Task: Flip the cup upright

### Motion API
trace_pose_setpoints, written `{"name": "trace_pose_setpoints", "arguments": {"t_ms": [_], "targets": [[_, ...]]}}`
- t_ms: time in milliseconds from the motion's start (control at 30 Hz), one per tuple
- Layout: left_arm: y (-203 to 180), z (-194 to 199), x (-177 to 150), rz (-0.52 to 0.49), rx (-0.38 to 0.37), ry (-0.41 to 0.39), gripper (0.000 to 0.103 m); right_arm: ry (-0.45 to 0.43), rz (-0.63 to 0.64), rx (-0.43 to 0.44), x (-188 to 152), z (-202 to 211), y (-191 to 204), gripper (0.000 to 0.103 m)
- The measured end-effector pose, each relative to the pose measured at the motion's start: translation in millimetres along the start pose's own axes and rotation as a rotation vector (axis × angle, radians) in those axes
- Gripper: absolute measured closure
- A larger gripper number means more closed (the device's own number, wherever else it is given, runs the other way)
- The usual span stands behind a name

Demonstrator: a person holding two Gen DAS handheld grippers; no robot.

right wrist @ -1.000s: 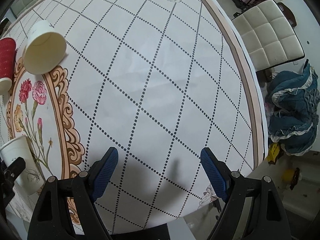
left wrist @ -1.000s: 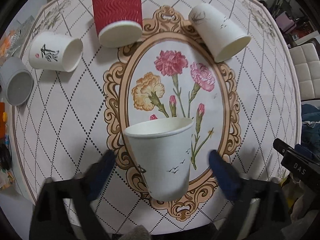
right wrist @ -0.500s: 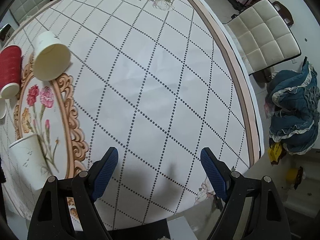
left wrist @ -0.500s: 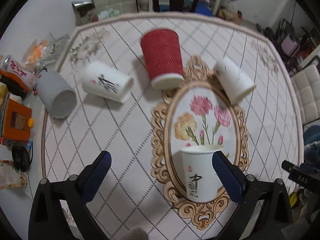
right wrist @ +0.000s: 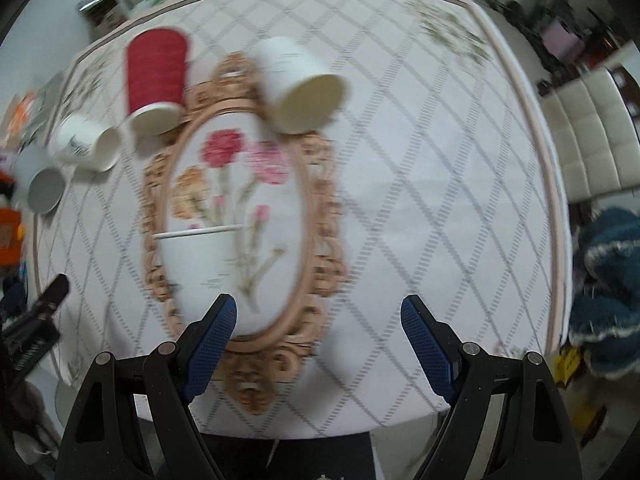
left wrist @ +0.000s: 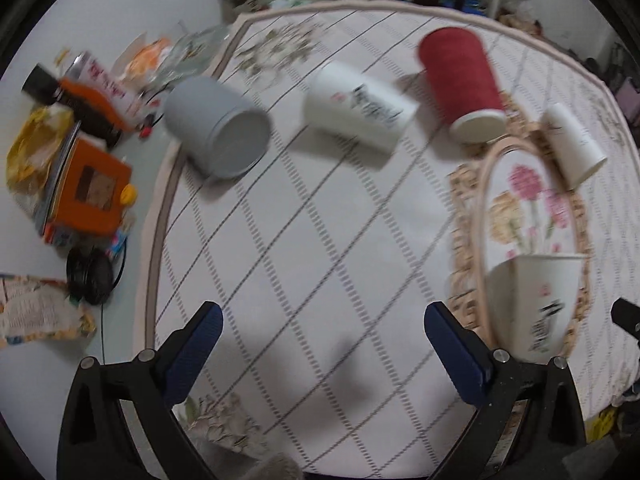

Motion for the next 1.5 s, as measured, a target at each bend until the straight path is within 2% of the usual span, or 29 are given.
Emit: {"name": "trace_pose_setpoints", "arguments": {"t_ms": [167, 533, 833, 1100, 1267, 1367, 1500], "targets": [[18, -16, -14, 0.012, 0.042, 0.034, 0.0, 0.005, 0.066, 0.003, 1, -8, 42, 0.017], [27, -35, -30, 0.013, 0.054, 0.102, 0.0, 0.063, 0.097, 0.009, 2, -37, 78, 0.017], [29, -43, -30, -0.001, 0.07, 0.127, 0.0, 0.101, 0.11, 0.003, -1, -49, 94, 0.042], [34, -48, -31, -0.001, 0.074, 0.158, 0.0, 0.083, 0.096, -0.001, -5, -49, 93, 0.042], [38, -51, -33, 0.021, 0.069, 0.217, 0.0, -0.009, 0.044, 0.057, -3, -25, 94, 0.043], [42, -53, -29, 0.066, 0.034, 0.235, 0.0, -0.119, 0.016, 0.113, 3, -9, 98, 0.043], [45, -60, -22, 0.077, 0.043, 0.232, 0.0, -0.298, -0.003, 0.146, 15, 9, 101, 0.043]]}}
Point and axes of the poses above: each gripper's, at about its wrist camera, not at the fingertips, and z roughly against the way its jaws point, y to its left, x to its top, the point moved 7 cm from there along -z, roughly the way its jaws point, and after that the axes turned 4 degrees about -x, right-handed, at the moved point
